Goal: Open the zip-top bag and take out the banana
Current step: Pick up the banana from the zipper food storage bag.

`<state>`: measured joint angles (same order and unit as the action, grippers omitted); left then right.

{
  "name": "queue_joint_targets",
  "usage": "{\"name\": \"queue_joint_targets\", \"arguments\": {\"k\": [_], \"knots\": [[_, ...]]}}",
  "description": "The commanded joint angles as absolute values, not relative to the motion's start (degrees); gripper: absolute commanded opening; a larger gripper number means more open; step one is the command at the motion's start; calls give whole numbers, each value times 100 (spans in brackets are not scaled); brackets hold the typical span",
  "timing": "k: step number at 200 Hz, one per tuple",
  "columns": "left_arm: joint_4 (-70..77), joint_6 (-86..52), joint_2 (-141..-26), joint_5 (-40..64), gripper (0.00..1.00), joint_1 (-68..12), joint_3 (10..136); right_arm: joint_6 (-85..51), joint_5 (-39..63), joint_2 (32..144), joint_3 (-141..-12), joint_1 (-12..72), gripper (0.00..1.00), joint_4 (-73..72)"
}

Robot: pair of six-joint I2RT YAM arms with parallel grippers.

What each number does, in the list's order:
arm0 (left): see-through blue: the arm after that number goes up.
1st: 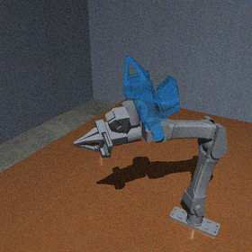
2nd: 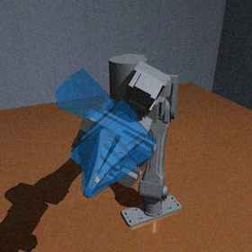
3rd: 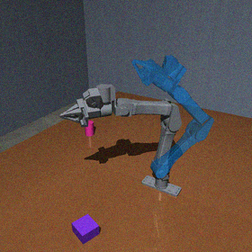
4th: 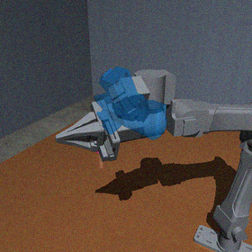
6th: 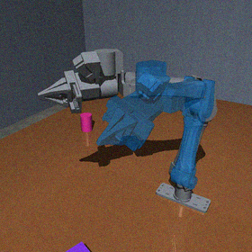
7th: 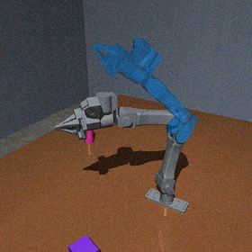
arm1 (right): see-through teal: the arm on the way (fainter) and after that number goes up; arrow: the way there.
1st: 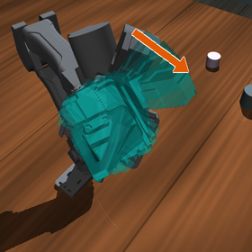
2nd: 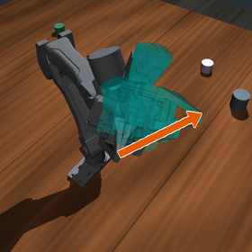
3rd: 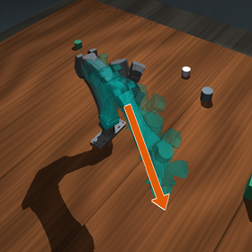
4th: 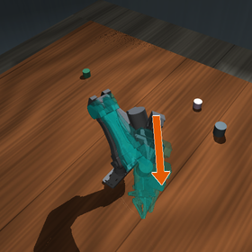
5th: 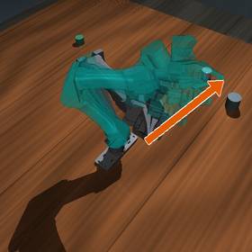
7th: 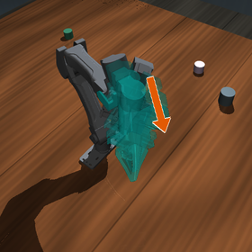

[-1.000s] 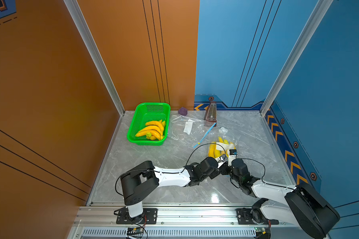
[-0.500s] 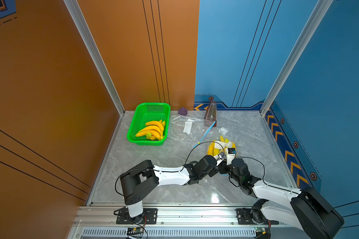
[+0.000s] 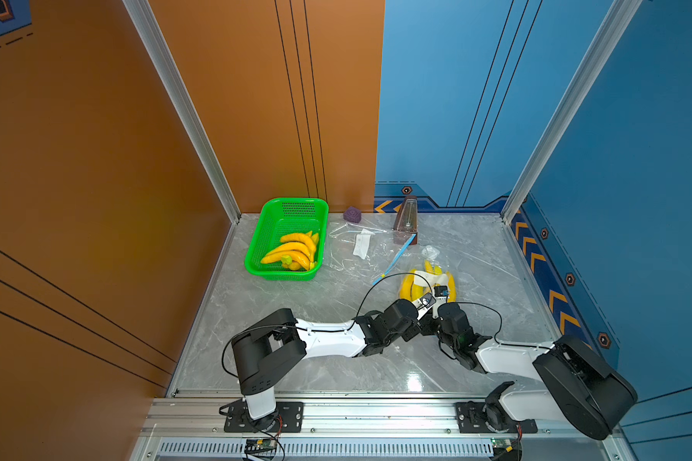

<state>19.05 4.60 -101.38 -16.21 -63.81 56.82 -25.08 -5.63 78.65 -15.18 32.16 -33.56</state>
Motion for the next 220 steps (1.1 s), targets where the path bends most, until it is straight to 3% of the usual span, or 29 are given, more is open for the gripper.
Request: {"name": "queue_joint_targets", "arguments": {"k": [1, 25, 54, 73, 122, 220], "knots": [[1982, 386, -10147, -1461, 0, -6413, 5810, -2443, -457, 8193, -1705, 3163, 38, -3706], [1979, 384, -10149, -1466, 0, -6407, 5810, -2471, -331, 8386, -1738, 3171, 30, -3939], [1980, 390, -10169, -1533, 0, -6400, 5793, -2479, -291, 8245, -1731, 3243, 40, -3896], [1980, 391, -10191, -1581, 0, -6398, 5799, -2504, -264, 8062, -1745, 3316, 30, -3772], [1977, 395, -10204, -1698, 0, -6328, 5808, -2681, -587, 7394, -1726, 3618, 20, -3054], [1969, 305, -10407, -1907, 5, -6148, 5862, -4103, -648, 4961, -1549, 4612, 20, 484]]}}
